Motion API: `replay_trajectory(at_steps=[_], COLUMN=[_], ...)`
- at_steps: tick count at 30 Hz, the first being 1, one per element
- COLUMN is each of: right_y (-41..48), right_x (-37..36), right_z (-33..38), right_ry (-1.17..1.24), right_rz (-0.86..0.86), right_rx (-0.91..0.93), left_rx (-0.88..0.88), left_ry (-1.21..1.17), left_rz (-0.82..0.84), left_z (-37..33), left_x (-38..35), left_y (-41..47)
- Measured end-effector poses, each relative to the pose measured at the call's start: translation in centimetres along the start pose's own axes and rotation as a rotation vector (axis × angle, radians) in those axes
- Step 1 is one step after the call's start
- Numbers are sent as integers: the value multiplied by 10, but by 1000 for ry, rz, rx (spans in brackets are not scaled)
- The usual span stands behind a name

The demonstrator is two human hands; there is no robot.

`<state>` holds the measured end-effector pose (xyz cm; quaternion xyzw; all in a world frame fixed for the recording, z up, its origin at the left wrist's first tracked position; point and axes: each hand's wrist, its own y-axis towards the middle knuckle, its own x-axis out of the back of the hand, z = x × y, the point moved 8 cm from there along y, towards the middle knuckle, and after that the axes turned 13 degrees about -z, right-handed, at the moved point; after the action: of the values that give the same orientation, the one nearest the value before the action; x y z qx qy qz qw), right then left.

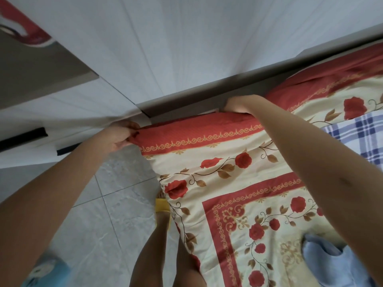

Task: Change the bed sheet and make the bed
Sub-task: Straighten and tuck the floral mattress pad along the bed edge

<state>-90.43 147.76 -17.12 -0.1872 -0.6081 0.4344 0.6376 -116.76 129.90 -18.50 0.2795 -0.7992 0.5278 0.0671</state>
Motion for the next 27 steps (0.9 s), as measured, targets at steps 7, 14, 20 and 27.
replay_trajectory(at_steps=[7,14,20,27], right_y=[13,19,16,-11], right_x=[-4,-13,14,15], right_z=[-6,-8,30,67], right_ry=[-50,-159,-23,-382], right_rz=[-43,86,-156,45], right_rx=[-67,-74,168,319], left_rx=[-572,-1275,-732,-492], left_ry=[178,977,1142,770], left_rz=[-341,88,357,447], left_z=[-29,-57,-54,-32], left_x=[13,-80,-81,-53], left_y=[-34,-115,-54,-12])
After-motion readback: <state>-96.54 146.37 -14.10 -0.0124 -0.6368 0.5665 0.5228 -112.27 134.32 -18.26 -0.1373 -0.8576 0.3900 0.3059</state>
